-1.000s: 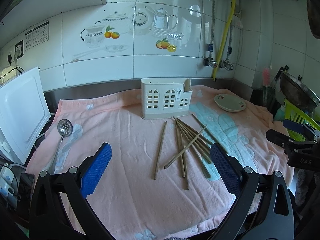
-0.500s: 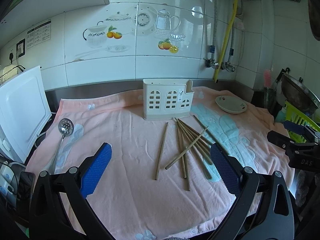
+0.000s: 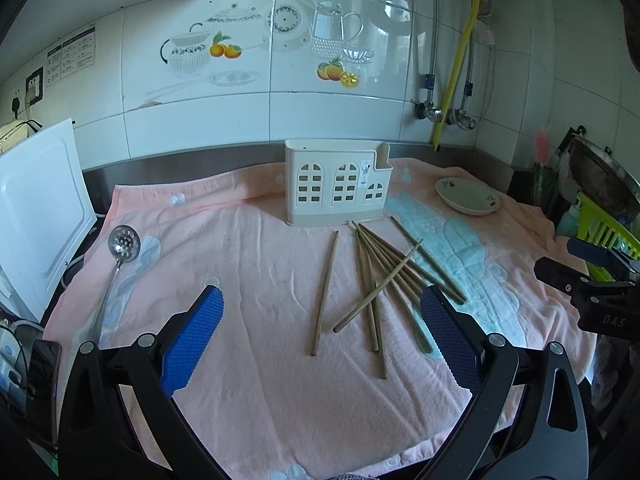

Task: Organize utensils
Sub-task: 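Lower the left gripper onto one chopstick and close on it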

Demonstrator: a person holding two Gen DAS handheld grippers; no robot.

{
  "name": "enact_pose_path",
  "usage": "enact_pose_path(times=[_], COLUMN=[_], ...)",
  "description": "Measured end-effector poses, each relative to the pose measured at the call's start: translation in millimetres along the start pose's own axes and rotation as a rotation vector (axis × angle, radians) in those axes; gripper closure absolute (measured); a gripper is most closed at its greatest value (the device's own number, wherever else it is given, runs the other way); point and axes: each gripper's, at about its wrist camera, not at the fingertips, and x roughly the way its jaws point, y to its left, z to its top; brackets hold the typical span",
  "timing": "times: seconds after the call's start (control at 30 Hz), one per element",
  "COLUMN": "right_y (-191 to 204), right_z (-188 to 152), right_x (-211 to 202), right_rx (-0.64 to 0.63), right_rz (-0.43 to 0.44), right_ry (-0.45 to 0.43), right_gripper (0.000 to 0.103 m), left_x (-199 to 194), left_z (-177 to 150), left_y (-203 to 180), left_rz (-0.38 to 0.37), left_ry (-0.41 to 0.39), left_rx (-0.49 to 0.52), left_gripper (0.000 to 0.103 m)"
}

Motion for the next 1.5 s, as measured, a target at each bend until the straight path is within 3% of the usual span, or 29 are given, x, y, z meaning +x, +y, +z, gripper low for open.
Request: enact_pose_path(times=[0.57,0.9,1.2,1.5], right_y=[-5,-12,-16,-19], right_z=[-7,-9,-9,-9], right_x=[51,86,112,134], right_rx=[0.003,0.007,0.000,-0.008], right_rz=[0.009,0.013,0.019,0.019], right_ry=[0.084,0.136,0.169,0.202], right_gripper=[0.006,0.006,0.007,0.007], left_x=[44,76,104,134], left_z=[-8,-10,-15,-25], left_y=[10,10,6,-11], left_rz=[0.003,-0.040,-0.106,-0.187], left_ry=[0.082,0.127,0.190,0.275], left_rx=[-0.010,0.024,0.075,0.165], left_gripper=[0.006,0.006,0.018,0.046])
